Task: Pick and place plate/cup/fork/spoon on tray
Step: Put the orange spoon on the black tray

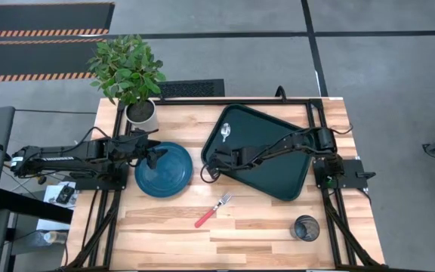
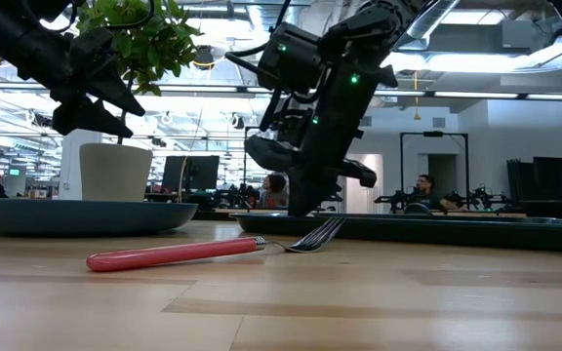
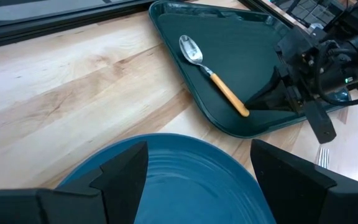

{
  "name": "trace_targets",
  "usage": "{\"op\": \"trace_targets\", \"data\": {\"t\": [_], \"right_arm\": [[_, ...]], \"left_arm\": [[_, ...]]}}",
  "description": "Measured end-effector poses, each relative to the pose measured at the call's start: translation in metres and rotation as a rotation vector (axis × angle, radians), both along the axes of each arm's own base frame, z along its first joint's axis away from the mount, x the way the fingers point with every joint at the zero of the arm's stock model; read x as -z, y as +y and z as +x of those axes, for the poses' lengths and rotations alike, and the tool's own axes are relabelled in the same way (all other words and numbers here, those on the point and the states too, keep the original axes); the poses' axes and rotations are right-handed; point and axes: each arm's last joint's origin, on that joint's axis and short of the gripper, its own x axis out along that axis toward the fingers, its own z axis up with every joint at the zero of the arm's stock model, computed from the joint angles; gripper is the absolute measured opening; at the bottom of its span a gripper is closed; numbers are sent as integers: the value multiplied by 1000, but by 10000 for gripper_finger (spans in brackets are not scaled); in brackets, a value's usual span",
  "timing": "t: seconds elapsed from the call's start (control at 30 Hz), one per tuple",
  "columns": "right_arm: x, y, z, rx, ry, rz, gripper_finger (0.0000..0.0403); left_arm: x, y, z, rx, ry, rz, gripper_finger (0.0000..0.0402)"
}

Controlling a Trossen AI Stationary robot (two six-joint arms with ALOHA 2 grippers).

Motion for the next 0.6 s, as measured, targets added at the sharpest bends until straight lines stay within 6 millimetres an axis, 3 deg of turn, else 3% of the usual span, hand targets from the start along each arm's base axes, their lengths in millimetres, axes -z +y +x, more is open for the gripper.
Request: {"op": "trace_targets", "data": {"t": [0.43,0.6], "right_arm": [[-2,-16,3,32,-41,-4,12],[-15,0,3,-22,-69,-28,9]], "left_arm": [[0,0,0,-2,0,1,269],[0,0,0,-1,0,4,269]]}}
